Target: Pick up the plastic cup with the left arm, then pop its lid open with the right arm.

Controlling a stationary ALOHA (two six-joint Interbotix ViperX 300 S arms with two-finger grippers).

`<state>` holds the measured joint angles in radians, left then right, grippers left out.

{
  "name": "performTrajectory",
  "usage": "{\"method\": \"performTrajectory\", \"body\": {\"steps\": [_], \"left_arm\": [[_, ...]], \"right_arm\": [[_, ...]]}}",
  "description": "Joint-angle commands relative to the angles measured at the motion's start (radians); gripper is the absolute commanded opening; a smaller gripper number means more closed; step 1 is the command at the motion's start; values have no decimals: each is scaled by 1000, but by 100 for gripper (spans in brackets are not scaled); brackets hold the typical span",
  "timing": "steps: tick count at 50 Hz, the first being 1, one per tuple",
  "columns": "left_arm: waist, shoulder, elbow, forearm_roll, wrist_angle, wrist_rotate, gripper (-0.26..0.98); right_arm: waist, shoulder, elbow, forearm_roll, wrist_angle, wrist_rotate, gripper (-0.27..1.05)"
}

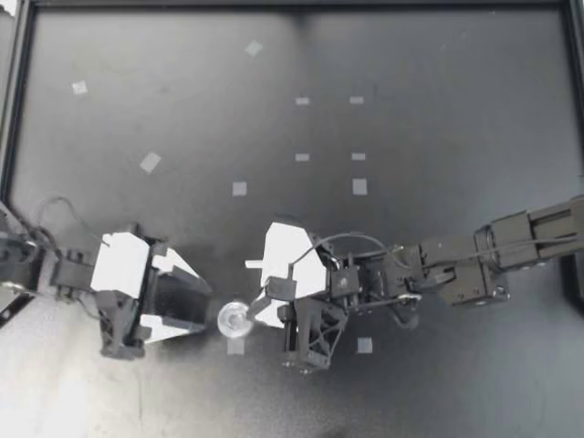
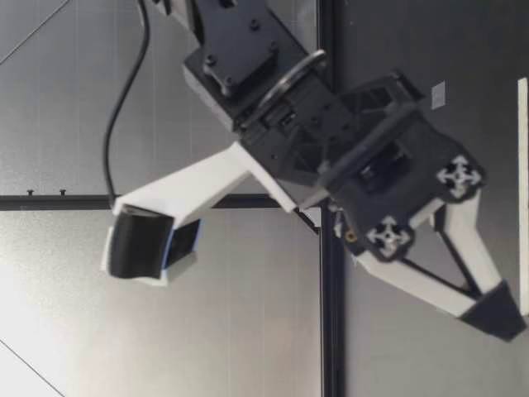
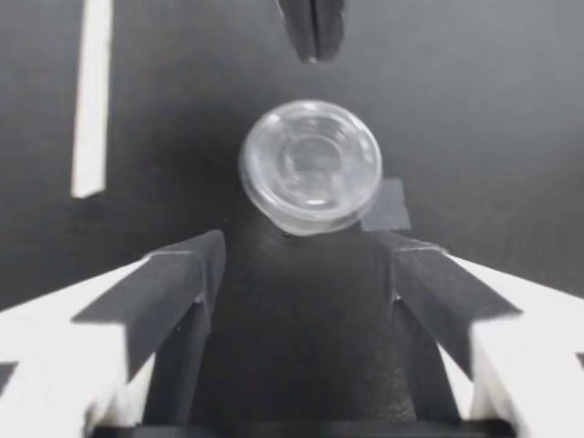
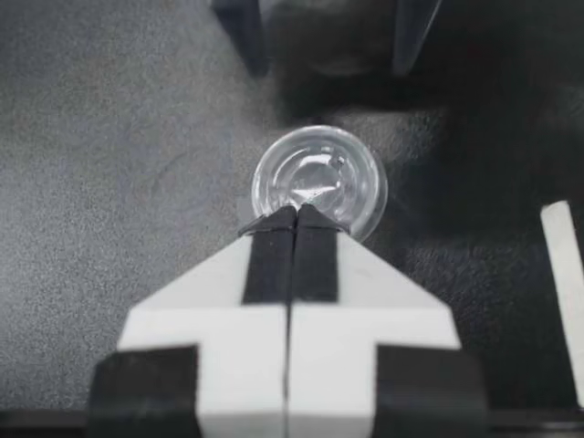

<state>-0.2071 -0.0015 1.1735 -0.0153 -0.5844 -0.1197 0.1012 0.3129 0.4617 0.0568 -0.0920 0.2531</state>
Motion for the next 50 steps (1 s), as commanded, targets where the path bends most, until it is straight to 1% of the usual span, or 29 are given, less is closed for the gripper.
{"method": "performTrajectory", "body": {"steps": [1, 8, 26, 38, 50], "left_arm": [[-11, 23, -32, 2, -11, -3, 59], [-11, 57, -51, 2, -11, -2, 60], [-11, 87, -71, 2, -12, -3, 66], [-11, 133, -104, 2, -23, -2, 66], [-11, 158, -109, 2, -44, -3, 66]], "right_arm": [[8, -12, -23, 2, -9, 8, -8], [8, -2, -31, 2, -12, 9, -8], [9, 32, -60, -2, -17, 9, -8], [9, 38, -60, -2, -17, 9, -8], [9, 48, -60, -3, -11, 9, -8]]}}
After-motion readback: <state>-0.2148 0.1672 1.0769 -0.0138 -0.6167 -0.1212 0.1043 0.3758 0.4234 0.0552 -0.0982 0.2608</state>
